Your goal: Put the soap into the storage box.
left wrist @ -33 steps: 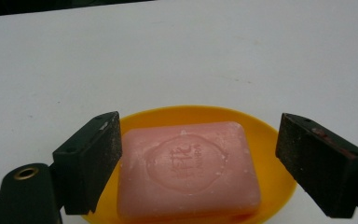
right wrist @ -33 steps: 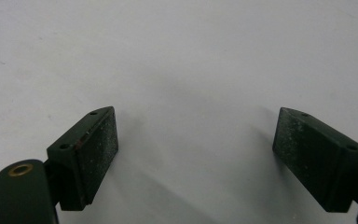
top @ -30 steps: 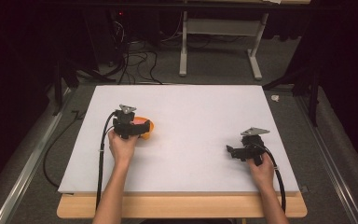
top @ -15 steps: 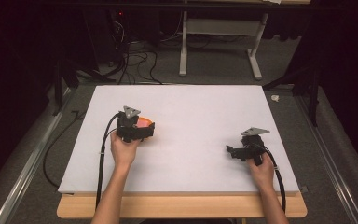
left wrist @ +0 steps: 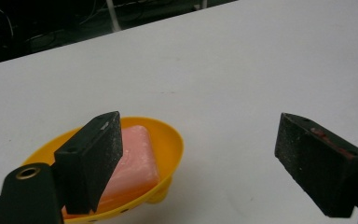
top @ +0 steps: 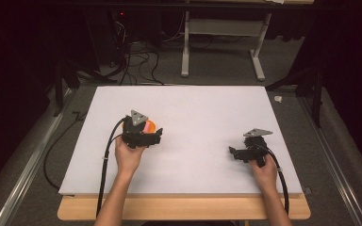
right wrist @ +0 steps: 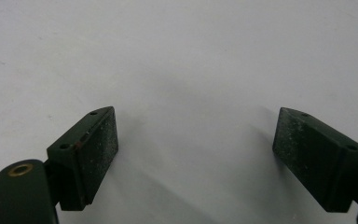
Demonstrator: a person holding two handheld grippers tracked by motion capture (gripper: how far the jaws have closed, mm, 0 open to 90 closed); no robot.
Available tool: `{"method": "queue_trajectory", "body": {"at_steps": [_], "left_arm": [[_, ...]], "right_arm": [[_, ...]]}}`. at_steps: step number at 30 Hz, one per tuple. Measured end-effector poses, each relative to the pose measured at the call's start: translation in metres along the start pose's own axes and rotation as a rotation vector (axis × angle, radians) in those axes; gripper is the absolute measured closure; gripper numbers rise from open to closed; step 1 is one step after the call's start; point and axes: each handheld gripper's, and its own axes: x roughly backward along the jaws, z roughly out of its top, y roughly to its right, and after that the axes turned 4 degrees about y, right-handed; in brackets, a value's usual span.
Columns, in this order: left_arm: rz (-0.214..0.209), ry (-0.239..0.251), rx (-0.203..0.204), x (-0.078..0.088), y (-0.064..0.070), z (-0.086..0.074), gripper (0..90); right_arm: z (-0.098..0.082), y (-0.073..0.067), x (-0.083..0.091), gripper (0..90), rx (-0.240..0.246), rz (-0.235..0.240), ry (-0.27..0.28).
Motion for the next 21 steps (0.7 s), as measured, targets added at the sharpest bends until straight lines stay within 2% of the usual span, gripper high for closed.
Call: {"method": "queue_trajectory", "body": {"at_steps": [2,5,7,21], "left_arm": [[-0.018,0.005,0.001,0.002,0.003,0.000,15.8],[-0.024,0.018,0.006,0.003,0.006,-0.002,15.9],[-0.027,0.012,-0.007,0.005,0.008,-0.003,15.9],[-0.071,0.020,-0.007,0.012,0.017,-0.013,15.9]], "right_arm": [[0.000,0.000,0.000,14.7,0.000,0.000,0.000],[0.000,0.000,0.000,14.7,0.000,0.000,0.000],[0.000,0.000,0.000,14.7,0.000,0.000,0.000],[0.000,0.000,0.000,14.7,-0.001,0.000,0.000]]}}
